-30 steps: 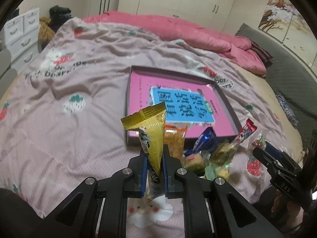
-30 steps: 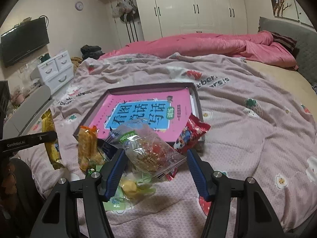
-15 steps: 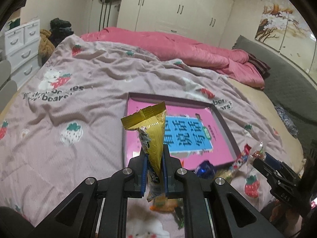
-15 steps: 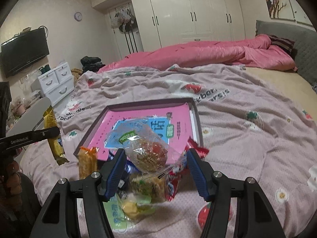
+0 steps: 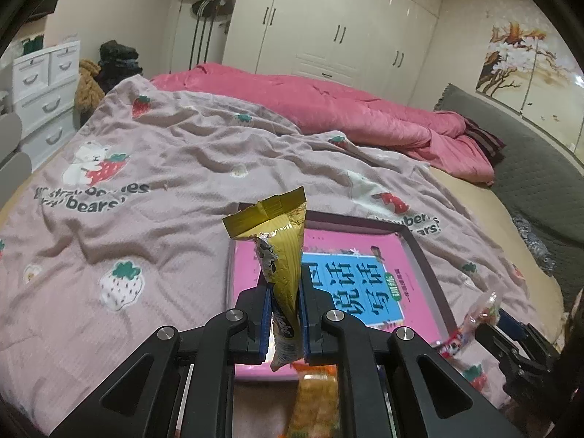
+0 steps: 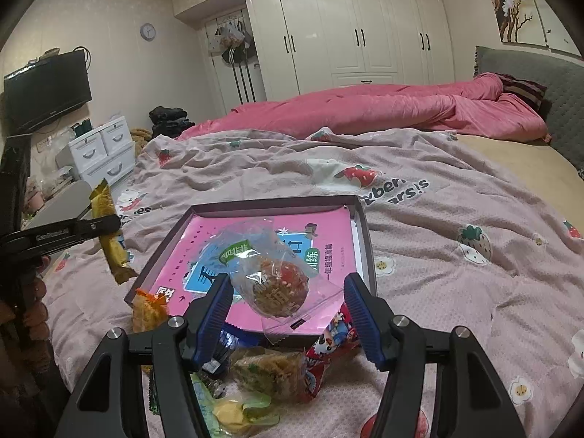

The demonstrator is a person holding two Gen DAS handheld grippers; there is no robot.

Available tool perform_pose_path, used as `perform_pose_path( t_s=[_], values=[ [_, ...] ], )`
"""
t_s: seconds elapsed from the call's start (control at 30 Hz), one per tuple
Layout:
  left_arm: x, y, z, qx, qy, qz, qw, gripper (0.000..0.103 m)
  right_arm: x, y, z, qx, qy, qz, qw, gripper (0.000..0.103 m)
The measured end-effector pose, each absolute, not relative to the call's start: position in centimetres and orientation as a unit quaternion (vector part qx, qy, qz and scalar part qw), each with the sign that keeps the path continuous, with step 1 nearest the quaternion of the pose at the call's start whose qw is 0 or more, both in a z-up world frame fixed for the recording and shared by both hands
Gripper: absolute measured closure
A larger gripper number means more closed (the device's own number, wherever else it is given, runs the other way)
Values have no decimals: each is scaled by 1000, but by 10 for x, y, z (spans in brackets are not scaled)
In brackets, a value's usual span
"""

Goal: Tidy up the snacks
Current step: 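Carry the yellow snack over the tray while the right gripper grasps a pastry bag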

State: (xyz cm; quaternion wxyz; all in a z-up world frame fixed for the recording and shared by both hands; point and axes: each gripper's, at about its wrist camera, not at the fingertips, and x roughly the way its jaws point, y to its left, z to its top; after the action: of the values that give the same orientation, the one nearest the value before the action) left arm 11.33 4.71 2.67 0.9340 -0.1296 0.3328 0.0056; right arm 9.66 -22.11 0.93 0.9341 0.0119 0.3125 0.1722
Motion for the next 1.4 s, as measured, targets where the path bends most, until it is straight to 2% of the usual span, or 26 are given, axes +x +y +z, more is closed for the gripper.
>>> perform_pose_path(
  t_s=[0.5, 1.4],
  values=[
    [149, 31, -13, -109, 372, -12, 922, 90, 126, -211, -6, -12, 332, 164, 929, 40],
    [162, 26, -37, -91, 417, -24, 904, 90, 159, -221, -46, -47, 410, 105, 905, 40]
  ],
)
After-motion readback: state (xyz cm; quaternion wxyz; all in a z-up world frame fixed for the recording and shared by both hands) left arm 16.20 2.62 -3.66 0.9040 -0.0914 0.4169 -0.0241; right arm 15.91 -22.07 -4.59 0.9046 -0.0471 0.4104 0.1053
